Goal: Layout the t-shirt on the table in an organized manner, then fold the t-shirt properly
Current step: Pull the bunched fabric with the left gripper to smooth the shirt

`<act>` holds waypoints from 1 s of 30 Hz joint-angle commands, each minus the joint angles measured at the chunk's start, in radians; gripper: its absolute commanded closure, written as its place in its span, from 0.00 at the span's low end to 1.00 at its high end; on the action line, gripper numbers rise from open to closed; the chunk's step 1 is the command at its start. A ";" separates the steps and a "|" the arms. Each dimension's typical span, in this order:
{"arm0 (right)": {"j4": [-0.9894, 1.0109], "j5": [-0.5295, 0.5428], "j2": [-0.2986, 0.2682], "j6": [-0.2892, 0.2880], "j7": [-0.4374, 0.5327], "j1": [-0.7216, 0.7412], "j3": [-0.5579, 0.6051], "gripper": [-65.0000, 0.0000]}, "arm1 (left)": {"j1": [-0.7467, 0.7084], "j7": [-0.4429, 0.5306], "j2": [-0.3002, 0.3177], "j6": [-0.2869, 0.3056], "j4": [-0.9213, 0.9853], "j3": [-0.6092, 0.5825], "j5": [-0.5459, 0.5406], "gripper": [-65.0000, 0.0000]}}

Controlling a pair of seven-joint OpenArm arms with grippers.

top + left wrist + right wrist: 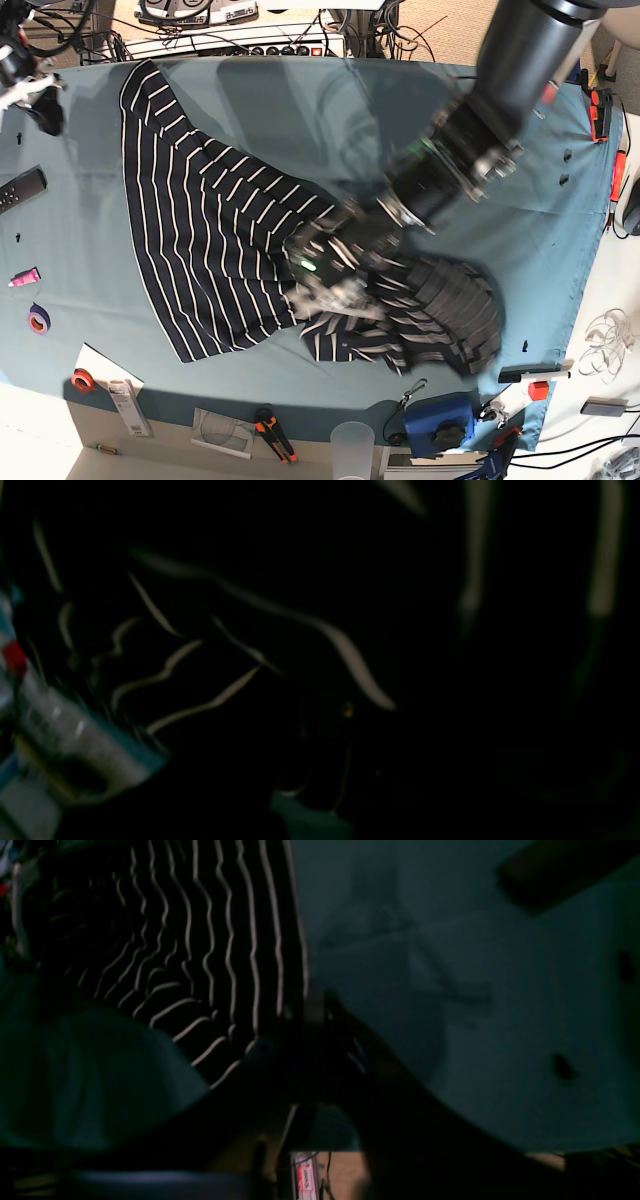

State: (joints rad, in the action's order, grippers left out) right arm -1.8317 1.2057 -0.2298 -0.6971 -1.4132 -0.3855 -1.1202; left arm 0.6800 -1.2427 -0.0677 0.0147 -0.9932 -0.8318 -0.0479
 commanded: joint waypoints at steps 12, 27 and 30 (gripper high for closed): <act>-0.012 -0.126 -0.019 -0.001 0.017 -0.016 0.142 0.71 | 0.035 0.002 -0.015 -0.018 -0.206 0.144 0.029 0.66; -0.013 -0.545 -0.019 -0.001 0.132 -0.016 0.505 0.71 | 0.046 0.031 -0.015 -0.019 -0.391 0.386 0.029 0.66; -0.013 -0.607 -0.019 -0.001 0.130 -0.016 0.561 0.71 | 0.046 0.030 -0.007 -0.018 -0.392 0.448 0.028 0.66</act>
State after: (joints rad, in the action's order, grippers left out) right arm -1.8378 0.5983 -0.2390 -0.6971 -1.2770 -0.3988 -0.5598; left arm 0.6926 -1.2255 -0.0669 0.0044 -1.3678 -0.3859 -0.0246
